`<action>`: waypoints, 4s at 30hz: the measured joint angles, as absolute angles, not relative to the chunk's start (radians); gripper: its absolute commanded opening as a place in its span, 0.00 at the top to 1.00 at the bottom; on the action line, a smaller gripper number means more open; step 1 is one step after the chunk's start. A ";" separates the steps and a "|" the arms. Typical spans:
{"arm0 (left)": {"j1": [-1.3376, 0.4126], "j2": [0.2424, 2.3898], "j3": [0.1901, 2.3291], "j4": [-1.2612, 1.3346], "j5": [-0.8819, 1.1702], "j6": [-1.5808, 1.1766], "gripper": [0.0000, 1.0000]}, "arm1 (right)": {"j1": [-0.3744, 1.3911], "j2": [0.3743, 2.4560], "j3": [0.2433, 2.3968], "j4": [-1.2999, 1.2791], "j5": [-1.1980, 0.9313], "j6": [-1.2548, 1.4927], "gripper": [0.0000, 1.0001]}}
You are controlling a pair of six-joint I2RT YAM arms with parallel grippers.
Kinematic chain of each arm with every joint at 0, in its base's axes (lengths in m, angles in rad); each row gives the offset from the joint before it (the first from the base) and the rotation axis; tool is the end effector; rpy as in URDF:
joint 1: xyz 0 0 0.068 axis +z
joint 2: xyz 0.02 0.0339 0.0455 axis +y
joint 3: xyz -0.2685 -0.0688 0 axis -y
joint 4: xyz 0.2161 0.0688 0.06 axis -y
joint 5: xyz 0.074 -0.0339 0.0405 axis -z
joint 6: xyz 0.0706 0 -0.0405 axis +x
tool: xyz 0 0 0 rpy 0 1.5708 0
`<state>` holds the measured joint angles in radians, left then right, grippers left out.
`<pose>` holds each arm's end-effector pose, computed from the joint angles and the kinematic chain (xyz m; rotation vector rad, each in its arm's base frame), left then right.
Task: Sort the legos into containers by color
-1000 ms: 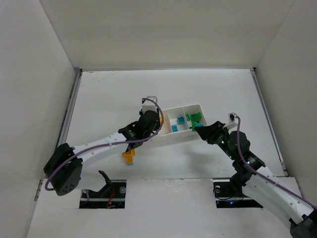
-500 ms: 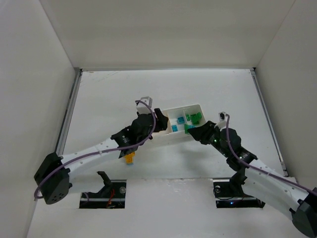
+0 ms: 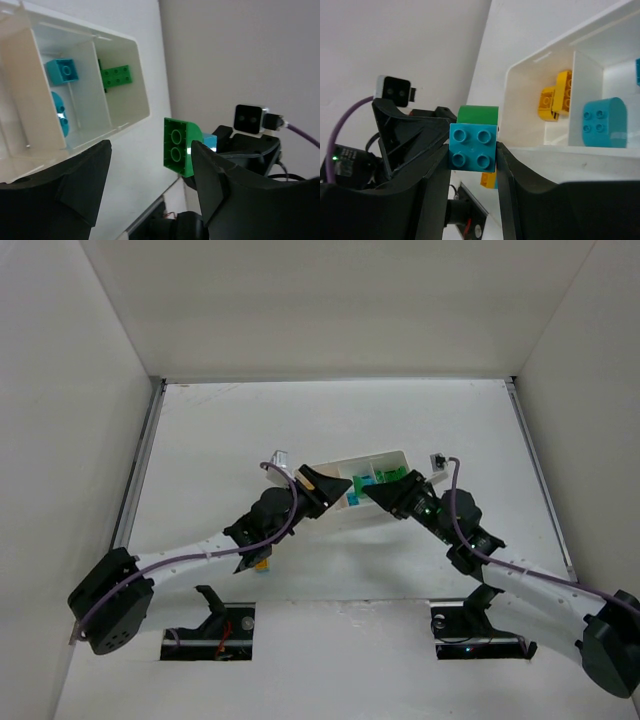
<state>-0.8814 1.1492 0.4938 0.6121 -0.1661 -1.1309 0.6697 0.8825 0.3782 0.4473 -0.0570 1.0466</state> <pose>0.1753 -0.1944 0.2681 -0.3673 1.7726 -1.3794 0.1636 0.1347 0.2608 0.2913 1.7876 1.3277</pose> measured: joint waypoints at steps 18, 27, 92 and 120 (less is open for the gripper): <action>-0.863 1.269 0.464 0.945 -0.081 -1.284 0.64 | 0.706 0.989 0.384 0.611 -0.086 1.161 0.73; -0.857 1.262 0.446 0.982 -0.087 -1.293 0.73 | 0.708 0.989 0.384 0.624 -0.086 1.183 0.72; -1.014 1.260 0.743 0.352 -0.355 -0.672 0.82 | 0.571 1.021 0.541 0.209 0.229 0.685 0.71; -0.985 1.814 1.180 0.411 -0.352 -0.622 0.38 | 0.434 0.764 0.299 0.249 0.382 0.744 0.58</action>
